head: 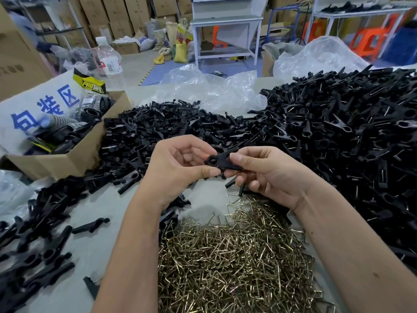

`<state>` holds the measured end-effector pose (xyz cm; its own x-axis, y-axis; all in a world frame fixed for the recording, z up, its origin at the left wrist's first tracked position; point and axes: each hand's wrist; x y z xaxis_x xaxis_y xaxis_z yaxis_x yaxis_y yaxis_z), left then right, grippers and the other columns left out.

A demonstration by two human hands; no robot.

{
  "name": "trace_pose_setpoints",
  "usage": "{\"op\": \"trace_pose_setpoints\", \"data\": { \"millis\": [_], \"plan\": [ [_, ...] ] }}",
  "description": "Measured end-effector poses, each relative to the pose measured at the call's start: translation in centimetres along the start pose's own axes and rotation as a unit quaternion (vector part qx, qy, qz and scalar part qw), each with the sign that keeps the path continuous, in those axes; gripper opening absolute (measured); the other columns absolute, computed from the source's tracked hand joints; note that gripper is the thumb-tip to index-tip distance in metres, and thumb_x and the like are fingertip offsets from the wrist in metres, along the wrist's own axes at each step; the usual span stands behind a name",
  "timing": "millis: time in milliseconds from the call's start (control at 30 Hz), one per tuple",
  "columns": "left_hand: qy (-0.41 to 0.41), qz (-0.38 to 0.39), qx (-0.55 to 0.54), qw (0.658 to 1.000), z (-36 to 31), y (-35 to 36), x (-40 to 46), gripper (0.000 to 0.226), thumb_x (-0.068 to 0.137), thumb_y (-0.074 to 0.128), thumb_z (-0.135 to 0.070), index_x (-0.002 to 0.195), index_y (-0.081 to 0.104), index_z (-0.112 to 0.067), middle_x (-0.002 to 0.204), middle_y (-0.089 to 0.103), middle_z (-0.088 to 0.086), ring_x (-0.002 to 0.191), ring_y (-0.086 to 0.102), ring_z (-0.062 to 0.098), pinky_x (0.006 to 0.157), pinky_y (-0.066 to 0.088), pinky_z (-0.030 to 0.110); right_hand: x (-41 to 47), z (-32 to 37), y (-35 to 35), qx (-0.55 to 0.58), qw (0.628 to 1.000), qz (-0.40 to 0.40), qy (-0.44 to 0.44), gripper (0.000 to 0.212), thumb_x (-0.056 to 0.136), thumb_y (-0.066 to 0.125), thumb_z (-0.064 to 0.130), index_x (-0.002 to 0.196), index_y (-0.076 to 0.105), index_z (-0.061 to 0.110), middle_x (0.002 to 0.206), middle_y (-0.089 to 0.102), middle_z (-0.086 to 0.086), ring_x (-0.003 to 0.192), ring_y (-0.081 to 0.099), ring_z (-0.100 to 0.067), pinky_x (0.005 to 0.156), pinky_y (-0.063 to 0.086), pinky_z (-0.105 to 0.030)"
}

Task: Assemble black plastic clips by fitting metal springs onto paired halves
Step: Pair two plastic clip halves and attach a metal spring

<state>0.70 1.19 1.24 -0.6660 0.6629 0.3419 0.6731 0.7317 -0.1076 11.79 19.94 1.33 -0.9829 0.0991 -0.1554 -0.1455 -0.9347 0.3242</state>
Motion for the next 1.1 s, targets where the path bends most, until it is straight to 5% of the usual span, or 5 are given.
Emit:
{"op": "trace_pose_setpoints", "data": {
  "millis": [233,533,700,900,1100],
  "plan": [
    [0.016,-0.003,0.004,1.0,-0.2,0.1,0.1,0.032,0.06,0.09,-0.001,0.088,0.075,-0.005,0.071,0.07,-0.008,0.067,0.064,0.008,0.065,0.055,0.02,0.1,-0.2,0.0,-0.042,0.998,-0.024,-0.037,0.027,0.055,0.091,0.026,0.076,0.079,0.013,0.071,0.066,-0.004,0.057,0.056,-0.011,0.042,0.043,-0.017],
    [-0.004,-0.002,0.081,0.997,-0.1,1.1,0.2,0.03,0.069,0.09,0.003,0.09,0.077,-0.016,0.068,0.071,-0.01,0.055,0.063,0.003,0.052,0.049,0.014,0.1,-0.4,-0.1,-0.064,0.996,-0.054,-0.035,0.011,0.073,0.082,0.02,0.077,0.078,0.012,0.07,0.065,-0.005,0.056,0.056,-0.011,0.043,0.043,-0.018],
    [-0.012,-0.034,0.144,0.989,0.5,1.0,0.4,0.032,0.074,0.09,-0.002,0.087,0.074,-0.027,0.065,0.064,-0.016,0.059,0.058,0.008,0.055,0.048,0.024,0.1,-0.2,0.2,-0.046,0.996,-0.05,-0.058,0.031,0.079,0.082,0.029,0.103,0.073,0.011,0.086,0.071,-0.009,0.064,0.066,-0.019,0.046,0.051,-0.023],
    [-0.027,-0.022,0.164,0.986,0.5,1.1,0.5,0.029,0.077,0.087,0.0,0.089,0.072,-0.021,0.067,0.062,-0.016,0.063,0.059,0.012,0.053,0.048,0.023,0.3,-0.5,0.7,-0.123,0.981,-0.068,-0.131,0.024,0.084,0.081,-0.001,0.104,0.077,0.01,0.081,0.073,-0.01,0.067,0.071,-0.024,0.053,0.057,-0.027],
    [-0.06,-0.075,0.323,0.942,1.2,0.3,0.4,0.045,0.079,0.09,-0.02,0.114,0.069,-0.038,0.109,0.069,-0.017,0.114,0.06,0.008,0.095,0.053,0.037,0.3,0.9,0.1,-0.101,0.941,-0.224,-0.233,0.026,0.087,0.079,0.0,0.108,0.076,0.015,0.081,0.075,-0.008,0.066,0.073,-0.019,0.055,0.057,-0.024]
  ]
}}
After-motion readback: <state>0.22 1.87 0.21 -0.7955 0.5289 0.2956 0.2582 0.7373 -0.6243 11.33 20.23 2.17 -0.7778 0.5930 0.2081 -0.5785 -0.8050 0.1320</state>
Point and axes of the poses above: each hand's wrist, its own x-axis towards the middle knuckle, its own y-axis out of the palm, z = x × y
